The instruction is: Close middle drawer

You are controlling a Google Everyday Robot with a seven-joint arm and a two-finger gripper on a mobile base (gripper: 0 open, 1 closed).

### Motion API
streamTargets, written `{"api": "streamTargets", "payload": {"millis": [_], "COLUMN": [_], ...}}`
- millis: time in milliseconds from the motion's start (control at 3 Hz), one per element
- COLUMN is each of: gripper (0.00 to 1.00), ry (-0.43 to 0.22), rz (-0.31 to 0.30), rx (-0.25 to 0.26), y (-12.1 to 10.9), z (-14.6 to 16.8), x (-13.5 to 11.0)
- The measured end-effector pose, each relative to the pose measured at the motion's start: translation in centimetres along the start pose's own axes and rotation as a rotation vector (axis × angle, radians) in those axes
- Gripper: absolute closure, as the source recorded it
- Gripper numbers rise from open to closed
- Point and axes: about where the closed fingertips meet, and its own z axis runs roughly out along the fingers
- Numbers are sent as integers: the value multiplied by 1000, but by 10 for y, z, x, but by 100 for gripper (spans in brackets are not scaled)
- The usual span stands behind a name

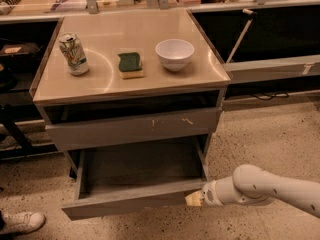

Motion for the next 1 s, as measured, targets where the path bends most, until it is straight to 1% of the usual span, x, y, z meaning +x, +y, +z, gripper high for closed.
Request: {"api": "streamTargets", "payload": {"millis": [333, 667, 1000], "gripper": [100, 100, 100], "ry": [-61, -83, -83], "rz": [5, 9, 9], "rx": [5, 7, 7], "y": [-5, -15, -15], "z": [1, 15, 14], "x": [-30, -51, -50]}}
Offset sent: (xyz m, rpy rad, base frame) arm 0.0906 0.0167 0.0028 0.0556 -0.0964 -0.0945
